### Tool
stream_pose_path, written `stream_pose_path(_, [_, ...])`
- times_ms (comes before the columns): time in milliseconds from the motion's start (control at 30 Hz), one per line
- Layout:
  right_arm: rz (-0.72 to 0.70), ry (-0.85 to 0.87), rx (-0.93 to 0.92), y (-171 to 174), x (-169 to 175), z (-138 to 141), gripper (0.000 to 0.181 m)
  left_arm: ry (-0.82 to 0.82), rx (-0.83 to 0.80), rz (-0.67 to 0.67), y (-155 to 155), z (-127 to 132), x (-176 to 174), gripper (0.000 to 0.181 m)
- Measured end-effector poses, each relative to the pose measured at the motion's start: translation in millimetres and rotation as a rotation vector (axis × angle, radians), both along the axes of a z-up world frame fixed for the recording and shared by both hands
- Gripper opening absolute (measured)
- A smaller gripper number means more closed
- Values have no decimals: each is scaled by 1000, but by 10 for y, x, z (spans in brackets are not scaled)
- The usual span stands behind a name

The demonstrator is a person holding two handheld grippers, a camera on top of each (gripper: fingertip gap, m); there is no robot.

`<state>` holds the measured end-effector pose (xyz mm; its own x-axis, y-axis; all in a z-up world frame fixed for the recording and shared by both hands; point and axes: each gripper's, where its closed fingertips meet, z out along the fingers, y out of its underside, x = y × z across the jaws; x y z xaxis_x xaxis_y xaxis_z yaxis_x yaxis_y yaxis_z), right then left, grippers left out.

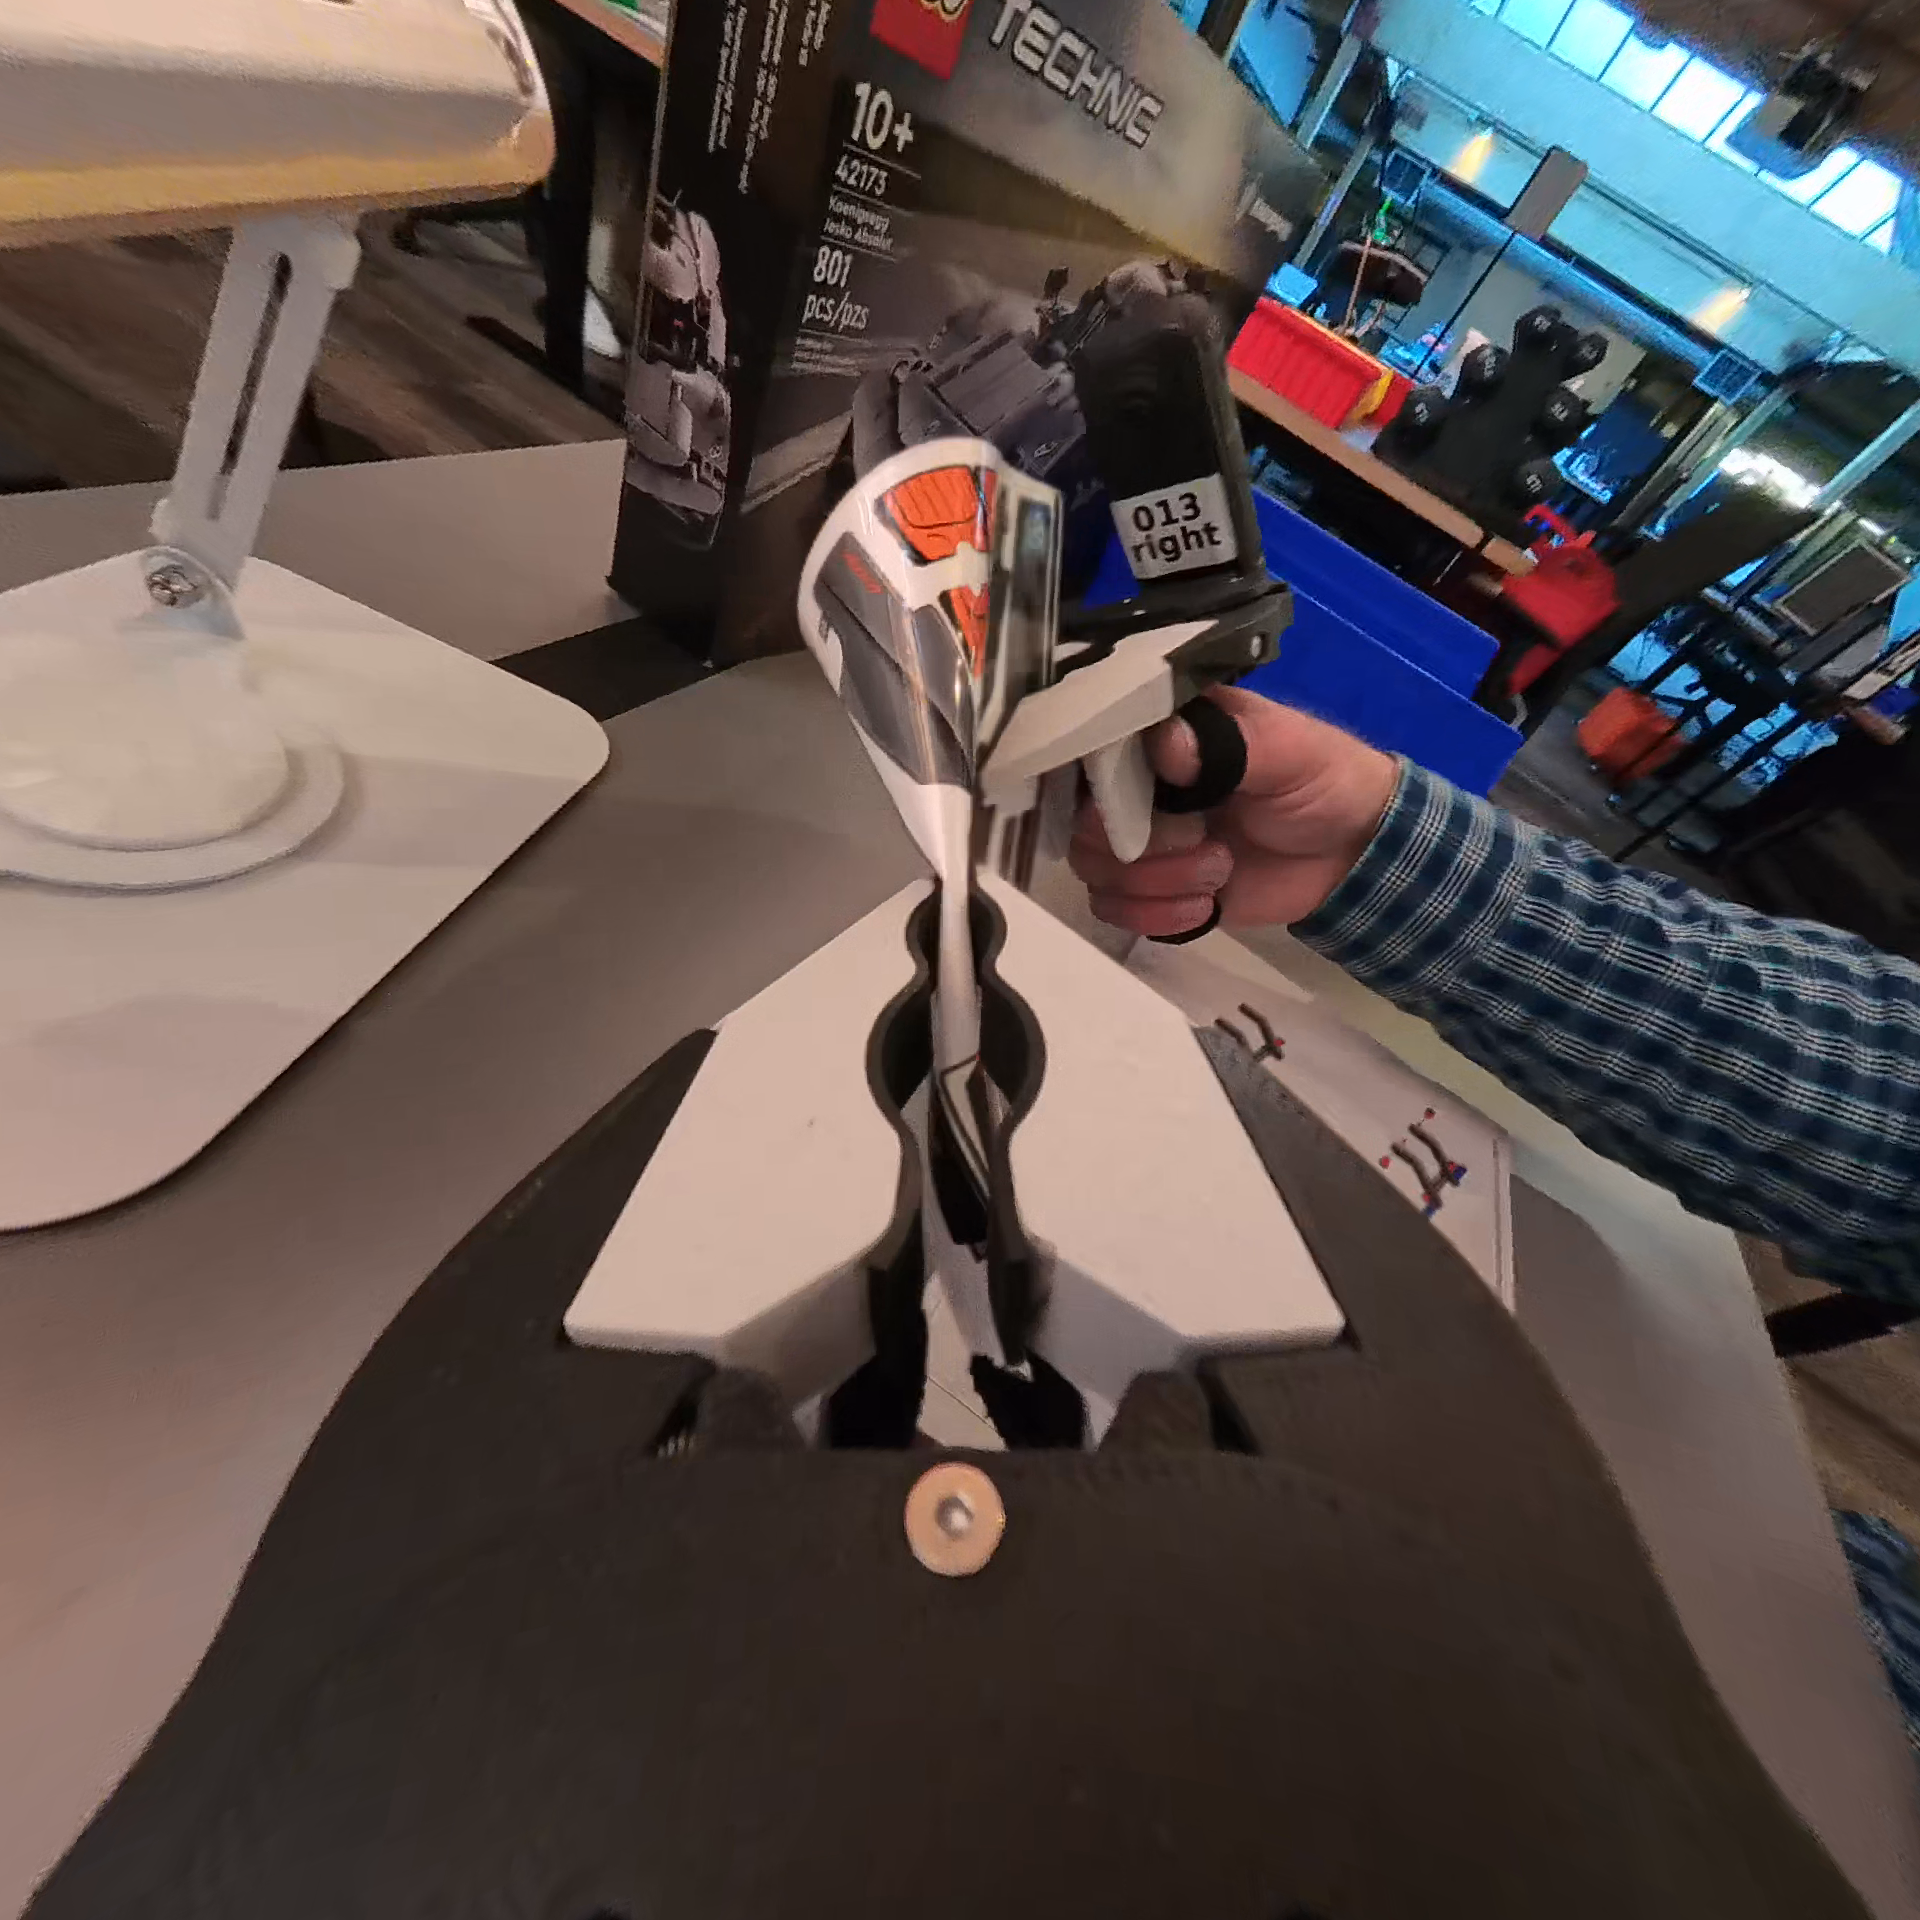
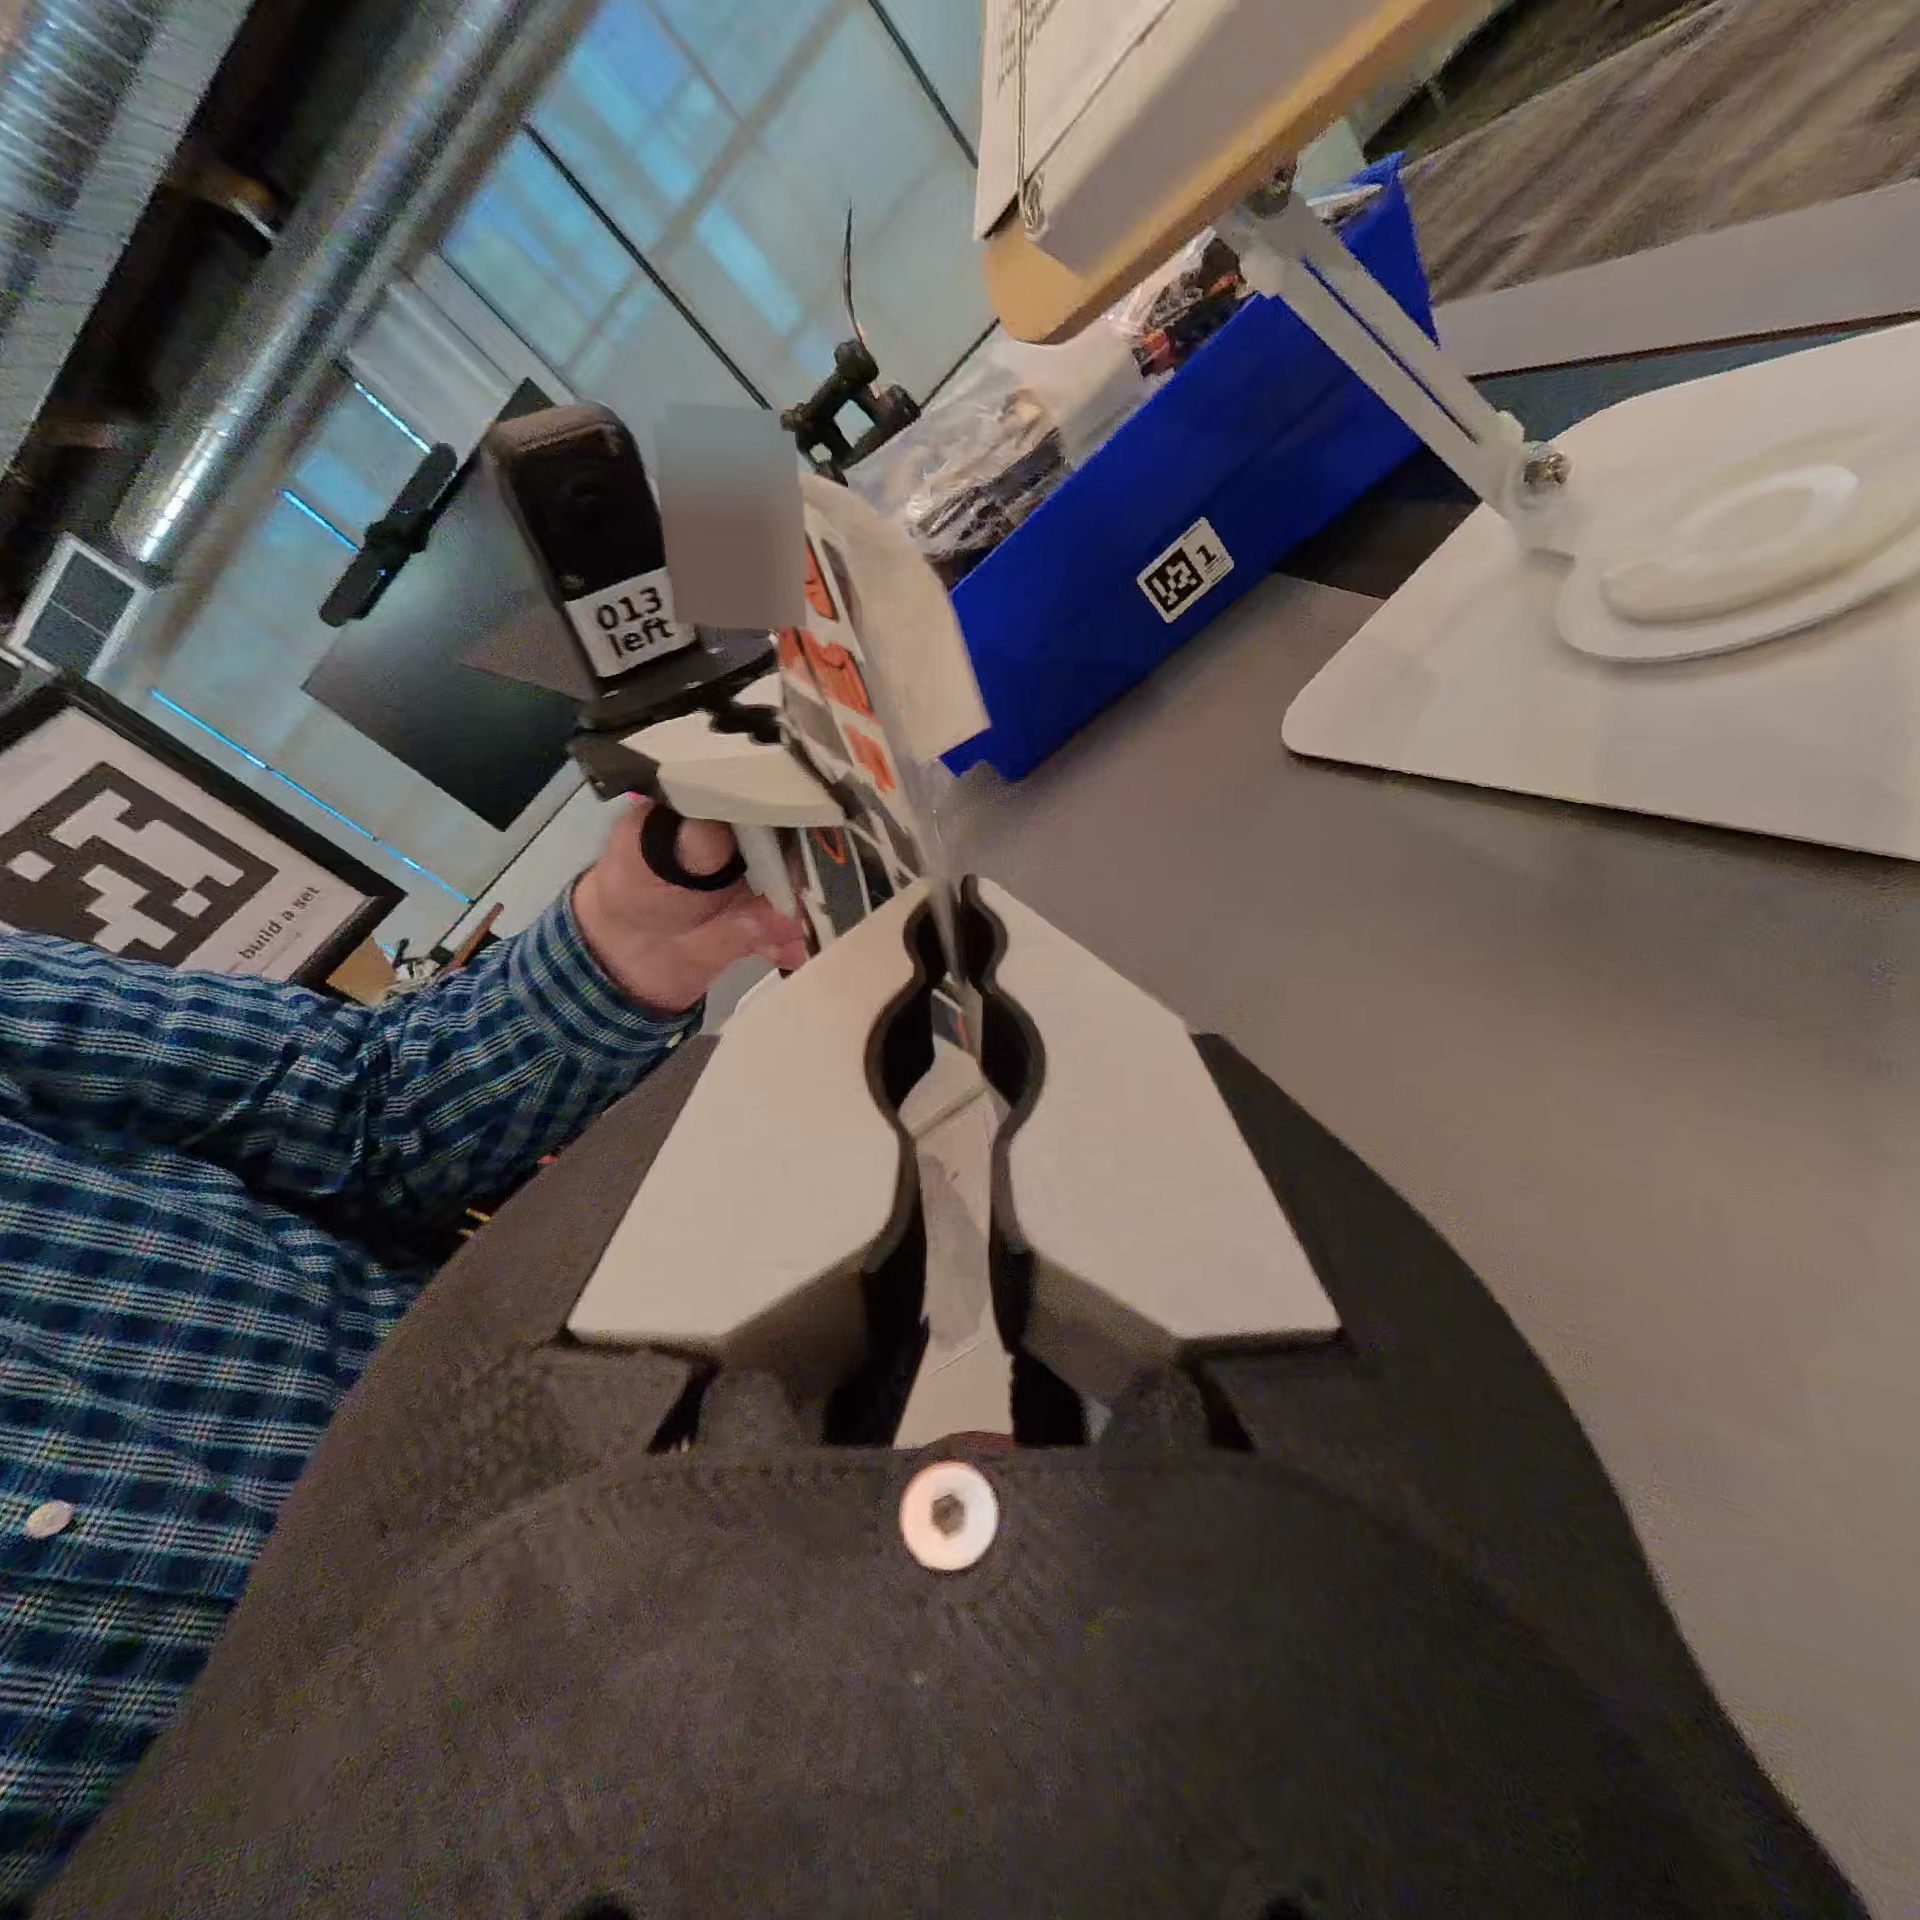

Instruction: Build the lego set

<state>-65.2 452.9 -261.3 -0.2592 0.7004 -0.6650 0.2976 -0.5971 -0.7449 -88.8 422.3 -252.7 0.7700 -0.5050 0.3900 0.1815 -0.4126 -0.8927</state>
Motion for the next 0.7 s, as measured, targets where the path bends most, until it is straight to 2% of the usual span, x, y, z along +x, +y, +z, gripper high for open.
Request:
stream_pose_path(33, [-12, -9, -1, 24, 56, 7, 0, 7, -11, 8, 34, -31, -5, 3])
stream_pose_path(167, [-86, -150, 23, 236, 429, -39, 0, 39, -34, 59, 196, -86, 2, 55])
stream_pose_path(233, [-177, -300, 82, 490, 750, -139, 0, 62, -40, 74, 248, -96, 2, 68])
stream_pose_path(300, [-209, -410, 83, 646, 1091, -165, 0, 85, -48, 75, 264, -105, 7, 67])
stream_pose_path(367, [-276, -612, 156, 870, 1489, -357, 0, 121, -60, 82, 268, -136, -1, 68])
stream_pose_path(467, [-361, -803, 183, 1120, 1930, -552, 0, 142, -61, 117, 275, -130, -58, 69])
stream_pose_path(567, [-396, -992, 288, 1273, 2253, -780, 0, 197, -53, 170, 273, -100, -183, 71])
stream_pose_path(700, [-423, -1172, 415, 1360, 2457, -1029, 0, 238, -49, 223, 249, -28, -337, 70])
